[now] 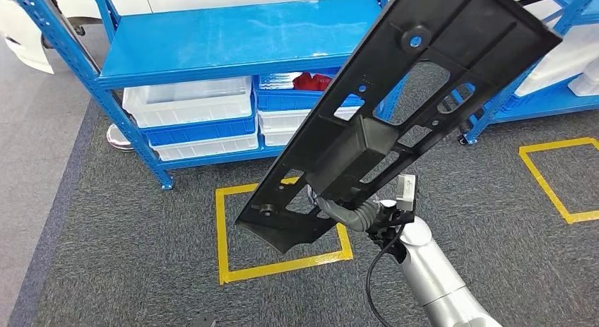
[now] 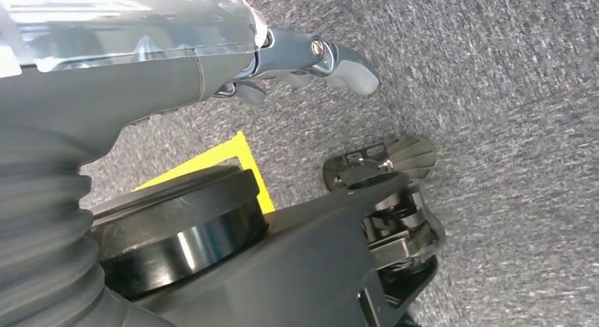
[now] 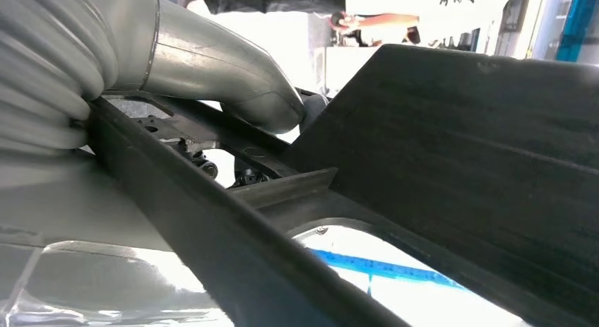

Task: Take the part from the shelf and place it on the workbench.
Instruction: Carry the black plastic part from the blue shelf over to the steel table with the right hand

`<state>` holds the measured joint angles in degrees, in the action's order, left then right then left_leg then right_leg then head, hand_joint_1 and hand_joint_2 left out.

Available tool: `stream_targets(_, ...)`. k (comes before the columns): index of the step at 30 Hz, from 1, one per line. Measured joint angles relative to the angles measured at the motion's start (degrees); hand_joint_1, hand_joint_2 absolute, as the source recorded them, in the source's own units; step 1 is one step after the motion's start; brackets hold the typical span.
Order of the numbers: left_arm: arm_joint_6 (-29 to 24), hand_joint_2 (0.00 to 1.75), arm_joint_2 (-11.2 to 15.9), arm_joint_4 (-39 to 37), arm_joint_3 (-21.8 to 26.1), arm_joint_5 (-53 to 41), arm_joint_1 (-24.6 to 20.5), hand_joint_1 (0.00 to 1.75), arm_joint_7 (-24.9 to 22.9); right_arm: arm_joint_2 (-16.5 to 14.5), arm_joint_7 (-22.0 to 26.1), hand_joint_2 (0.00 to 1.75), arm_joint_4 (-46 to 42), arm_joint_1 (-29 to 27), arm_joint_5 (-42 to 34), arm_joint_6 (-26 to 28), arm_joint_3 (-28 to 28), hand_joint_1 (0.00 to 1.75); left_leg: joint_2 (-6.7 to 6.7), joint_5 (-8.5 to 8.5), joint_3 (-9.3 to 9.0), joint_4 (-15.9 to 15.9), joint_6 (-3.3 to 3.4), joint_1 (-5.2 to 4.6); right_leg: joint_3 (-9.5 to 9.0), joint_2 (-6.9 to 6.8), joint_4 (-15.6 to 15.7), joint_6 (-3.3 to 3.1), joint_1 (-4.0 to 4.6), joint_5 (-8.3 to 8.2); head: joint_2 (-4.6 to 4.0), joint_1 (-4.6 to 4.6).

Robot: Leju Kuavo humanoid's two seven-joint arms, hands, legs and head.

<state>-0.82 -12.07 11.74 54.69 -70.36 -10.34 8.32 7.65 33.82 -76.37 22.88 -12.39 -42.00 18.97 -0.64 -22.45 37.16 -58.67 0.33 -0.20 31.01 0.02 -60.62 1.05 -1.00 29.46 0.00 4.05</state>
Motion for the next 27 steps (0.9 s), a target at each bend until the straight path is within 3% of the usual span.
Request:
stream_targets(1,-0.1,1.75,0.0,0.0,0.0,-0.1,0.0,0.00,0.0,0.1,0.0,1.75,0.0,-0.1,-0.1,0.0,-0.1,1.75,-0.03,0.30,0.21,-0.1,-0.36,0.00,-0.46,0.11,1.1,-0.59,0.18,0.53,0.00,0.00)
stream_targets(3,-0.1,1.75,-0.1,0.0,0.0,-0.3,0.1,0.00,0.1,0.4,0.1,1.75,0.0,-0.4,-0.2,0.0,-0.3,1.75,-0.08,0.58,0.45,-0.2,-1.08,0.12,-0.01,0.28,1.3,-1.70,0.10,-0.21,0.00,0.00)
stream_targets(4,-0.1,1.75,-0.1,0.0,0.0,-0.3,0.1,0.00,0.1,0.5,0.1,1.75,-0.1,-0.5,-0.2,0.1,-0.3,1.75,-0.02,-0.28,0.84,-1.0,-1.43,0.22,0.23,0.39,1.5,-2.16,0.04,-0.70,0.00,-0.01)
stream_targets(6,-0.1,1.75,-0.1,0.0,0.0,-0.5,0.2,0.00,0.1,0.6,0.0,1.75,-0.3,-0.9,-0.2,0.1,-0.4,1.75,0.14,-4.21,2.65,-5.9,-2.02,0.43,0.89,0.74,1.6,-2.73,-0.06,-1.61,0.00,-0.01)
stream_targets(8,-0.1,1.75,-0.1,0.0,-0.1,-0.6,0.3,0.00,0.1,0.6,-0.2,1.75,-0.7,-1.5,-0.2,0.2,-0.5,1.75,0.17,-8.40,5.15,-13.7,-2.39,0.56,1.74,1.22,1.6,-2.87,0.02,-2.28,0.00,-0.01)
stream_targets(9,-0.1,1.75,-0.1,0.0,-0.1,-0.6,0.4,0.00,0.1,0.6,-0.4,1.75,-0.8,-1.8,-0.2,0.3,-0.6,1.75,0.18,-9.19,5.67,-16.1,-2.43,0.59,2.11,1.55,1.6,-2.83,0.08,-2.56,0.00,-0.01)
stream_targets(10,-0.1,1.75,-0.1,0.0,-0.1,-0.7,0.5,0.00,0.2,0.7,-0.7,1.75,-0.9,-1.9,-0.3,0.3,-0.6,1.75,0.23,-8.94,5.21,-16.5,-2.36,0.59,2.41,1.93,1.5,-2.77,0.12,-2.80,0.00,-0.01)
stream_targets(11,-0.1,1.75,-0.1,0.0,-0.1,-0.7,0.6,0.00,0.2,0.7,-1.0,1.75,-1.1,-2.0,-0.3,0.3,-0.7,1.75,0.40,-7.74,3.69,-14.5,-2.17,0.58,2.61,2.36,1.5,-2.68,0.16,-2.99,0.00,-0.01)
stream_targets(12,-0.2,1.75,-0.1,0.0,-0.1,-0.7,0.6,0.00,0.2,0.7,-1.3,1.75,-1.2,-2.1,-0.5,0.2,-0.7,1.75,0.98,-5.94,1.24,-10.6,-1.83,0.55,2.71,2.83,1.5,-2.58,0.19,-3.12,0.00,-0.01)
stream_targets(13,-0.2,1.75,0.0,0.0,-0.1,-0.7,0.6,0.00,0.2,0.7,-1.5,1.75,-1.4,-2.0,-0.6,0.2,-0.7,1.75,2.30,-4.74,-1.28,-6.4,-1.37,0.59,2.83,3.22,1.5,-2.44,0.14,-3.24,0.00,-0.01)
stream_targets(15,-0.2,1.75,0.0,0.0,-0.1,-0.7,0.8,0.00,0.2,0.7,-1.8,1.75,-1.7,-1.9,-1.0,0.1,-0.7,1.75,4.85,-3.56,-4.72,-0.3,-0.77,0.60,3.20,4.05,1.6,-1.86,-0.15,-3.63,0.00,0.00)
stream_targets(16,-0.2,1.75,0.1,0.0,-0.1,-0.7,0.9,0.00,0.2,0.7,-1.8,1.75,-1.8,-2.0,-1.1,0.0,-0.7,1.75,5.46,-3.70,-5.25,0.8,-0.63,0.55,3.42,4.56,1.8,-1.42,-0.44,-3.92,0.00,0.01)
stream_targets(18,-0.3,1.75,0.1,0.0,-0.1,-0.8,1.1,0.00,0.3,0.9,-1.8,1.75,-2.0,-2.5,-1.4,-0.1,-0.8,1.75,4.46,-3.17,-5.61,1.9,-0.31,0.51,3.59,5.63,2.2,-0.48,-0.73,-4.42,0.00,0.00)
stream_targets(20,-0.3,1.75,0.0,0.0,-0.2,-0.9,1.1,0.00,0.4,1.2,-1.6,1.75,-2.4,-2.9,-1.6,-0.1,-1.1,1.75,2.99,-2.47,-6.05,3.2,0.32,0.72,4.34,4.42,1.2,0.07,-0.37,-3.49,0.00,-0.01)
stream_targets(22,-0.2,1.75,-0.1,0.0,-0.3,-1.0,1.0,0.00,0.4,1.5,-1.4,1.75,-2.7,-3.1,-1.8,-0.1,-1.3,1.75,1.43,-2.13,-6.18,3.9,0.70,0.69,7.19,1.76,-4.5,0.35,-0.06,-0.29,0.00,-0.02)
stream_targets(24,-0.2,1.75,-0.1,0.0,-0.3,-1.2,1.1,0.00,0.4,1.6,-1.4,1.75,-2.8,-3.6,-1.9,-0.1,-1.3,1.75,-0.12,-2.21,-5.94,3.6,0.85,0.54,10.67,0.61,-11.8,0.66,-0.17,2.48,0.00,-0.03)
stream_targets(25,-0.2,1.75,-0.1,0.0,-0.4,-1.2,1.1,0.00,0.4,1.7,-1.4,1.75,-2.9,-4.0,-1.9,-0.1,-1.3,1.75,-0.81,-2.31,-5.83,3.4,0.89,0.49,11.36,0.41,-13.3,0.79,-0.25,2.53,0.00,-0.03)
stream_targets(26,-0.2,1.75,-0.1,0.0,-0.4,-1.3,1.1,0.00,0.4,1.8,-1.4,1.75,-2.9,-4.2,-1.9,-0.1,-1.4,1.75,-1.43,-2.43,-5.76,3.2,0.86,0.47,10.84,0.20,-12.5,0.86,-0.30,1.48,0.00,-0.03)
stream_targets(27,-0.2,1.75,-0.1,0.0,-0.5,-1.3,1.1,0.00,0.4,1.9,-1.4,1.75,-3.0,-4.4,-1.9,-0.1,-1.4,1.75,-1.99,-2.62,-5.72,2.9,0.80,0.47,9.10,-0.26,-9.4,0.84,-0.31,-0.40,0.00,-0.03)
